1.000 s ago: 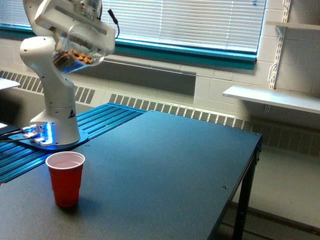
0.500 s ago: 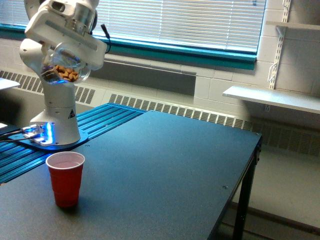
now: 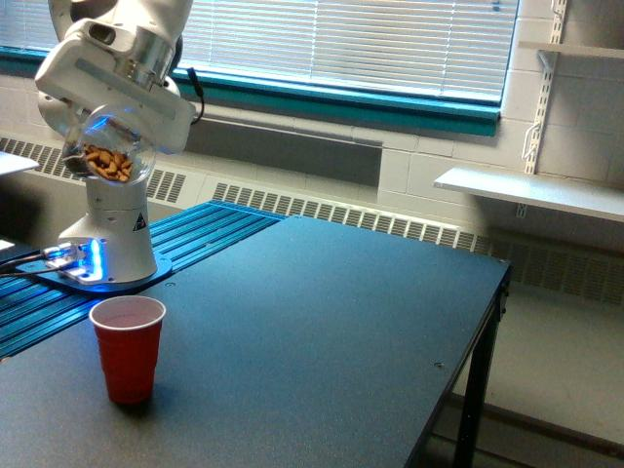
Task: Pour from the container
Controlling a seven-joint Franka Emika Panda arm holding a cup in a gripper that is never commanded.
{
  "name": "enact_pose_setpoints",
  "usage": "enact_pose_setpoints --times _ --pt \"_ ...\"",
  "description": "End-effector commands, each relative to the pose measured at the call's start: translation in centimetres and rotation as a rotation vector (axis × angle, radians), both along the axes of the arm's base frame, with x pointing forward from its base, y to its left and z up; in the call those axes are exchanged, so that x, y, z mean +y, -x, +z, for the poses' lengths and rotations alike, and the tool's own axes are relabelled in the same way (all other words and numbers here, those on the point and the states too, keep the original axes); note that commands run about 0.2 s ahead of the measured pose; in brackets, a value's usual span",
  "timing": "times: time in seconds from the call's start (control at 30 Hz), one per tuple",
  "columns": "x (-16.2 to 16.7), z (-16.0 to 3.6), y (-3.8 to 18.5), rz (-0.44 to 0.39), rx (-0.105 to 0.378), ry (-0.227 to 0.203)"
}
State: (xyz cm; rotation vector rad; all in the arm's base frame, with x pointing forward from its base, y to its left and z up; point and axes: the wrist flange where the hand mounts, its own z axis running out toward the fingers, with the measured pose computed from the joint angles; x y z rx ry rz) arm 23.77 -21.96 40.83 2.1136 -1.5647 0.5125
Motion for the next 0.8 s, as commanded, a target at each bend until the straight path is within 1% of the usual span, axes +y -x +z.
enact_pose_setpoints --times 0.03,0.6,0.8 --pt "-0.3 -1.1 0.4 -0.029 0.029 0.000" --pt "-0.4 -3.0 0.6 -0.036 0.100 0.009" --pt "-0.3 -3.4 0.4 -0.033 0.121 0.016"
